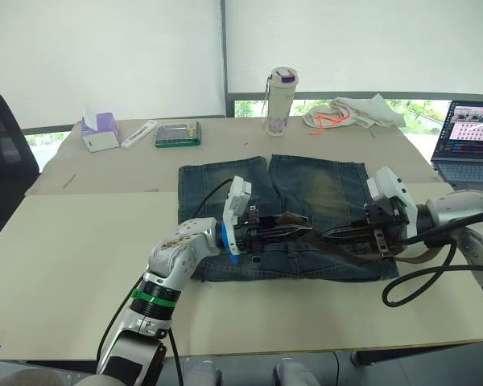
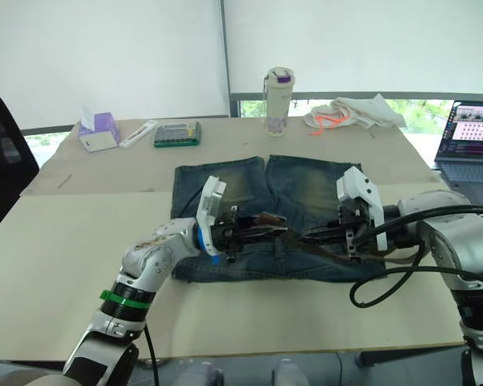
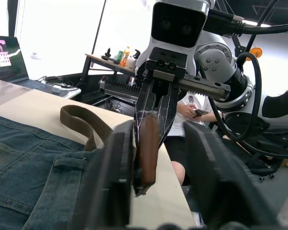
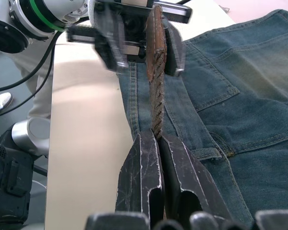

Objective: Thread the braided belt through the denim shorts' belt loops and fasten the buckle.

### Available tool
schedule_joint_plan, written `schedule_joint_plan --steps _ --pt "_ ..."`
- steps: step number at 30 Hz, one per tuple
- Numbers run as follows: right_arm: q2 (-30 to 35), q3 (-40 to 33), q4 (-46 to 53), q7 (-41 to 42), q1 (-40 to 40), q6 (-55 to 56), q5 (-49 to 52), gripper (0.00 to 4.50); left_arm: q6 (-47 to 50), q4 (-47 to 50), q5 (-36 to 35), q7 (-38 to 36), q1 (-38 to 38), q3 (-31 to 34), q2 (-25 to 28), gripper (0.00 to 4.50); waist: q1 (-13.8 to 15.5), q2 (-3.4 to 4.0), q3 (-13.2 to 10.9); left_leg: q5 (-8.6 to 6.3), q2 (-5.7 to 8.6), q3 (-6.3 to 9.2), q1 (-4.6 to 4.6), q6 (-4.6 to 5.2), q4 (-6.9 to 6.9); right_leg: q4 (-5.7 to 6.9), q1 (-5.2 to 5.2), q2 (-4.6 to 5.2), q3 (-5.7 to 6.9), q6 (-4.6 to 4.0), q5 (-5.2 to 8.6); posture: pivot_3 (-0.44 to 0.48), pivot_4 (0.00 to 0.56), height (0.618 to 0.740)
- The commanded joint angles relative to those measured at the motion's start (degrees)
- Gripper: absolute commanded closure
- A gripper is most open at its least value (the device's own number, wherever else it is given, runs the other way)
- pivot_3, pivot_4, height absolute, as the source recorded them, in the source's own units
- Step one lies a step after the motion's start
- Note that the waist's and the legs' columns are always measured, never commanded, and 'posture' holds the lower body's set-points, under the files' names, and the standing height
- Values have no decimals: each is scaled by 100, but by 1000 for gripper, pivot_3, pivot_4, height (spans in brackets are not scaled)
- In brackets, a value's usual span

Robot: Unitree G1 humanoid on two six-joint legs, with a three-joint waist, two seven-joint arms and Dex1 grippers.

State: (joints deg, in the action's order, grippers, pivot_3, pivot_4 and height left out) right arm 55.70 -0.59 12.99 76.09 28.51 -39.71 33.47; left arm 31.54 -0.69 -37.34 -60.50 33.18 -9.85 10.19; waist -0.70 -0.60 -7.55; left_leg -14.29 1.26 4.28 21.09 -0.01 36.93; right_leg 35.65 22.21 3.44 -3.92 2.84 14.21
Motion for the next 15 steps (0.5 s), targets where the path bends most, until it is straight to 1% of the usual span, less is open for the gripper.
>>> schedule_joint_plan --steps 1,2,5,8,11,12,13,14,15 --pt "47 -234 130 -206 10 184 -67 4500 -88 87 -37 154 36 118 -163 4492 1 0 0 0 0 0 0 0 0 0 0 0 0 0 0 0 150 740" --pt "16 -325 71 -363 46 134 -61 4500 -123 47 -1 205 45 116 -202 4492 2 0 0 0 0 0 0 0 0 0 0 0 0 0 0 0 150 740" --pt "7 -789 -46 -672 43 -43 162 3436 -127 -26 63 411 44 133 -316 4500 5 0 0 0 0 1 1 0 0 0 0 2 -1 0 0 0 150 740" --pt "11 -1742 69 -955 -238 -624 884 2451 -109 -140 258 859 55 157 -475 4500 60 -2 -1 0 2 4 3 0 0 -3 -1 3 0 0 0 0 150 740" --pt "-226 -2560 412 -1507 -367 -1390 2019 1368 -28 -261 223 1081 114 258 -622 4500 99 -3 -1 0 3 7 4 0 0 -7 -4 3 -2 -1 -1 0 150 740" --pt "-395 -2807 731 -1886 -582 -1693 2758 1049 67 -329 105 1253 179 402 -723 4500 99 -3 -1 0 4 6 4 1 0 -4 -4 3 -3 -1 -1 0 150 740" --pt "-573 -2902 1078 -2252 -858 -1917 3399 687 175 -376 -22 1400 238 537 -814 4500 112 -7 -2 0 2 8 3 1 0 -2 -4 2 -5 -1 -1 0 150 740" --pt "-821 -2819 1563 -2626 -1306 -2017 3944 383 324 -407 -195 1531 297 683 -914 4500 115 -8 -2 -1 -5 14 3 2 -1 -2 -5 -2 -3 -1 0 0 150 740" --pt "-979 -2739 1889 -2905 -1615 -2057 4298 383 432 -416 -304 1606 333 776 -979 4500 126 -15 0 -2 -7 14 4 3 -1 0 -7 -5 -1 -1 0 0 150 740"
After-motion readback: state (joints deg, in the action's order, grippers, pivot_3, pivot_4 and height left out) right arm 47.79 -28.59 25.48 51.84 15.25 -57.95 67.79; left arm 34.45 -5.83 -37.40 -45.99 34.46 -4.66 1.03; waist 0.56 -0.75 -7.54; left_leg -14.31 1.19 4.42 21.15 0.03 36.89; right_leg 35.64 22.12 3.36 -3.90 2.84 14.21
